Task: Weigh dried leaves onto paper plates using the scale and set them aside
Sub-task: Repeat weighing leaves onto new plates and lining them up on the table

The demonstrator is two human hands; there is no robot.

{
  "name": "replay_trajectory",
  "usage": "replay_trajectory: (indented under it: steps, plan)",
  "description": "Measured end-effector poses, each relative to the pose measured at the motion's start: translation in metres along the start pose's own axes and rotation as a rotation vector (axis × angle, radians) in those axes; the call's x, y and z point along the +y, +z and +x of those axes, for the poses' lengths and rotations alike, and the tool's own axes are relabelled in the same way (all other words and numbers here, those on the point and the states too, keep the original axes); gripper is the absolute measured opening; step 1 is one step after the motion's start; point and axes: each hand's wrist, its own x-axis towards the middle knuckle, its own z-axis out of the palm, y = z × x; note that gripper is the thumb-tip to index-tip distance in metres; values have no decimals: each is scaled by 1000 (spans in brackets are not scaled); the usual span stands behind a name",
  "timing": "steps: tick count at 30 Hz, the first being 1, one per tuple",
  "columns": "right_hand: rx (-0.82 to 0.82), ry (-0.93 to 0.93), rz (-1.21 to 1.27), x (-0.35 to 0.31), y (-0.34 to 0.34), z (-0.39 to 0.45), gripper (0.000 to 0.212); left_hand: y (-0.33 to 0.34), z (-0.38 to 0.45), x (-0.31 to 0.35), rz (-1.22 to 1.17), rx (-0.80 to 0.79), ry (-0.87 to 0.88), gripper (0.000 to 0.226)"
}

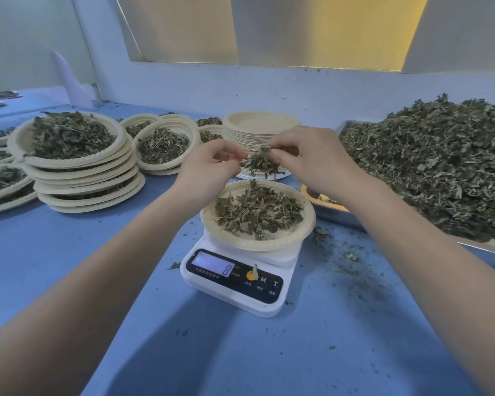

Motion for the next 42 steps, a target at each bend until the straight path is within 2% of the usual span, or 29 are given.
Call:
replay_trajectory:
  steps: [16, 22, 24, 26, 28, 30, 32, 34, 37, 40, 42]
  plan:
    - [22, 67, 72, 13, -1, -8, 22, 12, 3, -2, -25, 3, 5, 30]
    - [0, 13, 61, 8, 3, -7, 19, 15, 5, -5, 6, 13, 0, 30]
    - [51, 48, 14, 13, -2, -6, 20, 14, 5, -6, 7, 17, 13, 29]
    - [74, 160, -159, 27, -11, -5, 21, 11, 6, -9, 13, 33, 16, 29]
    - [-63, 359, -469, 43, -20, -4, 25, 7, 7, -12, 27, 58, 4, 29]
    - [-258, 432, -654, 48, -22, -7, 33, 5, 10, -16, 44, 74, -8, 29]
    - [-344, 314, -511, 48, -17, -9, 43, 4, 12, -20, 63, 77, -20, 30]
    - [-394, 212, -205, 44, -12, -15, 50, 3, 13, -23, 82, 68, -38, 29]
    - [-557, 211, 41, 43, -10, -22, 69, -1, 10, -30, 113, 10, -94, 24]
    - [-786, 283, 185, 42, -14, -28, 114, -5, 6, -36, 150, -99, -201, 30]
    - [-842, 258, 173, 40, -13, -30, 139, -5, 3, -39, 103, -165, -274, 37]
